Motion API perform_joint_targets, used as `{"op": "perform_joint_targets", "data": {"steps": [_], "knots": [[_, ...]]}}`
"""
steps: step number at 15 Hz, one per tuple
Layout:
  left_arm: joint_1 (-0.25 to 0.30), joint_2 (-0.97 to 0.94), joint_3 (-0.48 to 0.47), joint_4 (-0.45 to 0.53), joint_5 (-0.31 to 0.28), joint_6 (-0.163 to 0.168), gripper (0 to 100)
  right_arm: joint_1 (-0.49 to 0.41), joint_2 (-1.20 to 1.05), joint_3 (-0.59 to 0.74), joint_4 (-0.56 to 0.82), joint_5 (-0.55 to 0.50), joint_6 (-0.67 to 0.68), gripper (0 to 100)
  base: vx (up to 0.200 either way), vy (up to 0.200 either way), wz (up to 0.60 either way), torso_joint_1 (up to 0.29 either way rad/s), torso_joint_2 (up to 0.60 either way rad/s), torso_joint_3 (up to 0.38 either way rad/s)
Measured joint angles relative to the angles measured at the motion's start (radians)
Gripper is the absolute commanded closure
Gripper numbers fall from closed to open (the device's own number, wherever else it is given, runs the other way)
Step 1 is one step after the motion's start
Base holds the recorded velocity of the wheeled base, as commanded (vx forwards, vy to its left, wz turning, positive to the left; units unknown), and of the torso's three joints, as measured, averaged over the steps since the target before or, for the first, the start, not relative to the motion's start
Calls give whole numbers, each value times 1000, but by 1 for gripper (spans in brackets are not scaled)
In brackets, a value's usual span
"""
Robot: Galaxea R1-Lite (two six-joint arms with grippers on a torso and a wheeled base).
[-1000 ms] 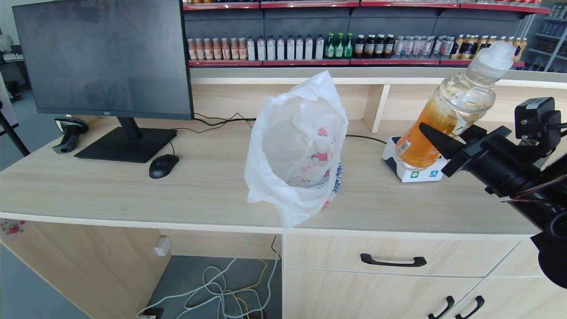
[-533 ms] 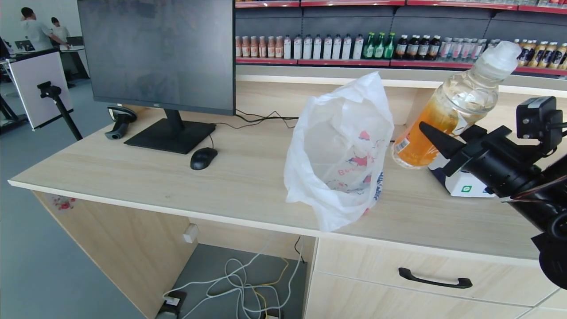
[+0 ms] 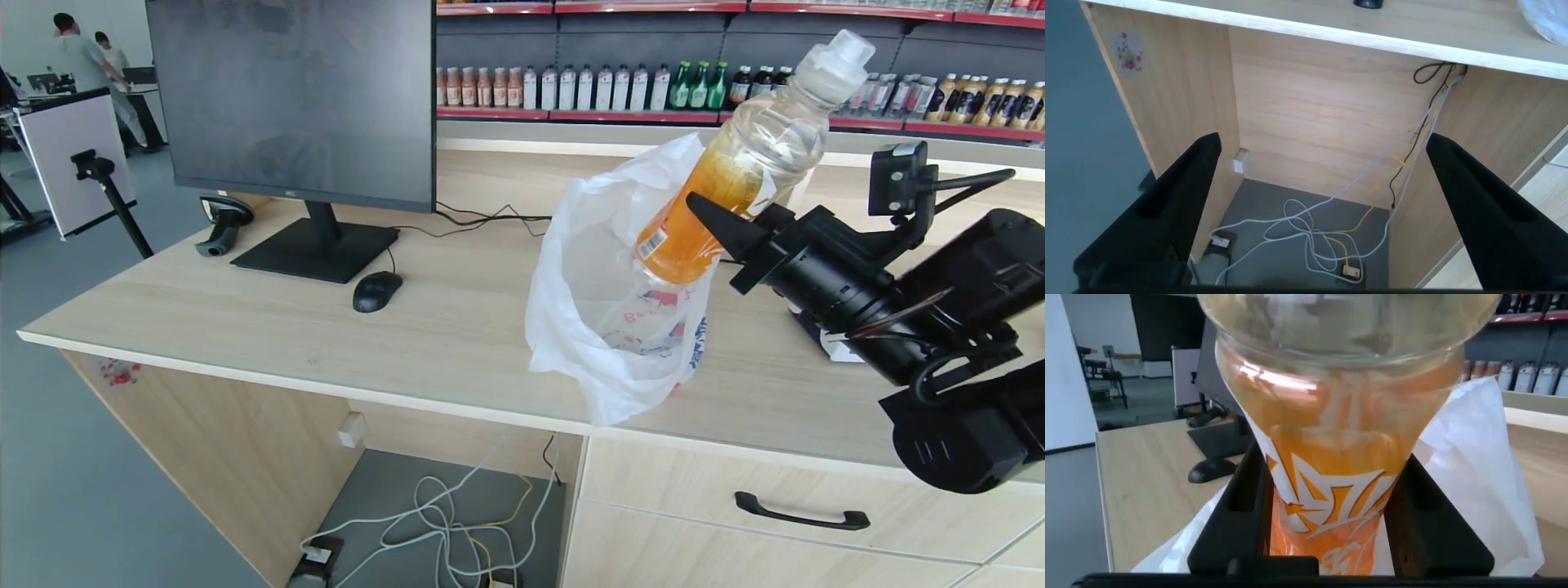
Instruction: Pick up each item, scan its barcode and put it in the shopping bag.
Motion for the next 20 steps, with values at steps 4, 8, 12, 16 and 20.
{"op": "perform_joint_targets", "data": {"steps": [4, 8, 12, 16, 20], "knots": [[-1, 0, 0, 0, 0, 1, 0, 34, 90, -106, 87, 32, 42, 100, 0, 0, 0, 0, 0, 0], [-1, 0, 0, 0, 0, 1, 0, 40, 170, -202, 153, 69, 34, 100, 0, 0, 0, 0, 0, 0], [-1, 0, 0, -3, 0, 2, 0, 47, 230, -248, 173, 93, 7, 100, 0, 0, 0, 0, 0, 0], [-1, 0, 0, -5, 0, 3, 0, 47, 273, -245, 174, 141, -46, 100, 0, 0, 0, 0, 0, 0], [-1, 0, 0, -6, 0, 3, 0, 51, 290, -246, 188, 175, -49, 100, 0, 0, 0, 0, 0, 0]]}}
